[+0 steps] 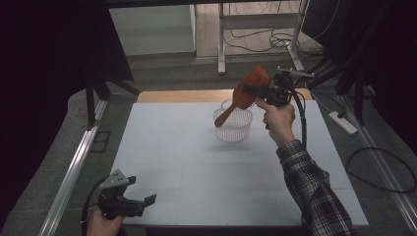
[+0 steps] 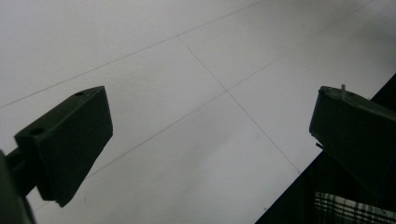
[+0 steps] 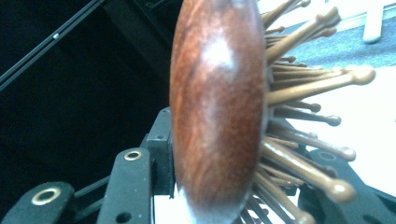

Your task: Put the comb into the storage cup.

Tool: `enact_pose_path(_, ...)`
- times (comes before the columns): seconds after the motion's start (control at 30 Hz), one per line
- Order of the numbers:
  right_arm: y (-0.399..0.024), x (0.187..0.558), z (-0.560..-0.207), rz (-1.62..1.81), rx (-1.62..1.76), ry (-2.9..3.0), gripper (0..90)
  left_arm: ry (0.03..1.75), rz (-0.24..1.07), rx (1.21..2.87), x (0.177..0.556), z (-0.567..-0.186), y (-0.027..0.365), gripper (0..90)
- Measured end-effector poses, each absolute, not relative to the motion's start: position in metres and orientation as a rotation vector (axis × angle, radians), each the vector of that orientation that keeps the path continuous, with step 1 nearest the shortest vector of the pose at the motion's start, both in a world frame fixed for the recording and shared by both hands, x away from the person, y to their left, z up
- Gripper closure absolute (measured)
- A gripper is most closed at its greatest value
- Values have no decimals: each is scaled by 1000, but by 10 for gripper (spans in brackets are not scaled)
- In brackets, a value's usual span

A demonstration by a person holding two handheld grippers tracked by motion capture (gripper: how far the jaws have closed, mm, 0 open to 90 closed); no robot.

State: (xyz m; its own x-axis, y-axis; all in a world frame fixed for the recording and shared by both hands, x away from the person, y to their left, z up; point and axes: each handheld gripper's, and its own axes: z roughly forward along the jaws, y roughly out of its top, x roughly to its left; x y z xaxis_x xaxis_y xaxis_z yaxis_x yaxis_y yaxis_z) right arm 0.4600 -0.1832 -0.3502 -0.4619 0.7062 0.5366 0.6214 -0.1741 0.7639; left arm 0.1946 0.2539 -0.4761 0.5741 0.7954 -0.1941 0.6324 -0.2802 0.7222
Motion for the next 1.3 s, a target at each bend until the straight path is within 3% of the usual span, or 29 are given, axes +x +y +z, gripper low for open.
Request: enact_pose_path(1.3,-179,472,-384,1585,1607,1942,536,1146,268,2026,195,-476,252,9)
